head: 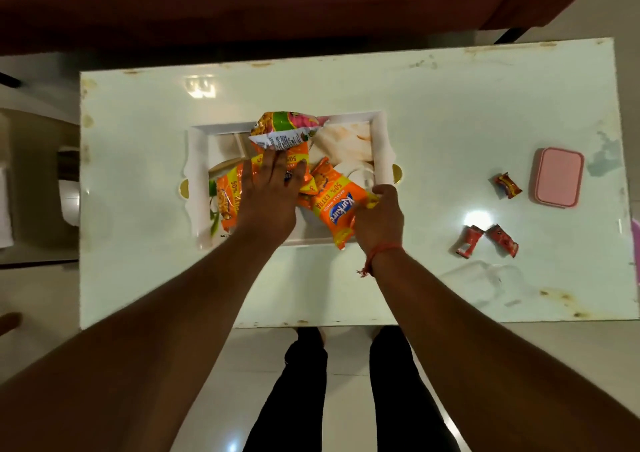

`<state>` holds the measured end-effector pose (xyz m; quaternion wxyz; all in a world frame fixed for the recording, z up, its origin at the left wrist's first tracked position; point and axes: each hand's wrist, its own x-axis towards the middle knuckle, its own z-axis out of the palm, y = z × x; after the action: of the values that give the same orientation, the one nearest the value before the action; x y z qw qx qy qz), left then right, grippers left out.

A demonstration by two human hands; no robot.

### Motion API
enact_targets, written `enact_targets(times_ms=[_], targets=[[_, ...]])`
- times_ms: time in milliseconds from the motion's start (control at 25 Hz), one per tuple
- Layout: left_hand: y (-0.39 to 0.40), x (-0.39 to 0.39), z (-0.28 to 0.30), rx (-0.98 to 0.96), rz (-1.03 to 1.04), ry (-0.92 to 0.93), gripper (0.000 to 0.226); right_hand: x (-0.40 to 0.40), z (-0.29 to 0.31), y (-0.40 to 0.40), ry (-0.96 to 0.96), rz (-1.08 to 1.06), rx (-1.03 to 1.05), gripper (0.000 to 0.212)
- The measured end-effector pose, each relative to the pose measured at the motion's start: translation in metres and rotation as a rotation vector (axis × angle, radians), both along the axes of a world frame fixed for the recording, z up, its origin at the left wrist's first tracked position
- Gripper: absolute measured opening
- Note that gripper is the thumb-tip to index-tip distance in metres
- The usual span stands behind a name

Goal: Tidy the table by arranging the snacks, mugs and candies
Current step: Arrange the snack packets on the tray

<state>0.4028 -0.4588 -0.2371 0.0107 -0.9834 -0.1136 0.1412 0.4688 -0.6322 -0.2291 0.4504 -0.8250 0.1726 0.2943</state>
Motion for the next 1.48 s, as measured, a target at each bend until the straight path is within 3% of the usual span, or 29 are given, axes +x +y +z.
enact_targets(times_ms=[120, 240, 400, 480, 720, 960, 1040, 1160, 1240, 1400, 1480], targets=[[-0.009, -0.012, 0.001, -0.095, -0.178, -0.207, 0.07, 0.014, 0.001, -0.012, -0.207, 0.233, -0.084, 0.052], [-0.043, -0.019, 0.002, -0.271, -0.303, -0.26, 0.067, 0.042, 0.001, -0.034, -0.212, 0.506, -0.172, 0.062], [-0.085, -0.014, 0.002, -0.513, 0.057, -0.133, 0.061, 0.068, -0.004, -0.051, -0.155, 0.741, -0.226, 0.064], [-0.096, -0.011, -0.002, -0.567, 0.194, -0.063, 0.061, 0.072, -0.007, -0.055, -0.144, 0.776, -0.227, 0.064], [-0.107, -0.01, -0.015, -0.628, 0.237, -0.054, 0.067, 0.068, -0.013, -0.064, -0.2, 0.7, -0.157, 0.05], [-0.112, -0.009, -0.018, -0.635, 0.27, -0.102, 0.077, 0.07, -0.015, -0.074, -0.146, 0.583, -0.131, 0.058], [-0.115, -0.008, -0.014, -0.596, 0.31, -0.111, 0.077, 0.07, -0.01, -0.07, -0.25, 0.537, -0.158, 0.058], [-0.109, -0.008, -0.003, -0.515, 0.298, -0.228, 0.066, 0.069, 0.006, -0.048, -0.55, 0.561, -0.253, 0.051], [-0.098, -0.004, 0.005, -0.48, 0.277, -0.328, 0.052, 0.068, 0.017, -0.021, -0.675, 0.677, -0.206, 0.052], [-0.064, 0.018, 0.016, -0.52, 0.596, -0.526, 0.03, 0.076, 0.021, 0.045, -0.672, 0.903, -0.179, 0.064], [-0.048, 0.03, 0.021, -0.655, 0.793, -0.629, 0.027, 0.083, 0.014, 0.068, -0.606, 0.929, -0.19, 0.053]])
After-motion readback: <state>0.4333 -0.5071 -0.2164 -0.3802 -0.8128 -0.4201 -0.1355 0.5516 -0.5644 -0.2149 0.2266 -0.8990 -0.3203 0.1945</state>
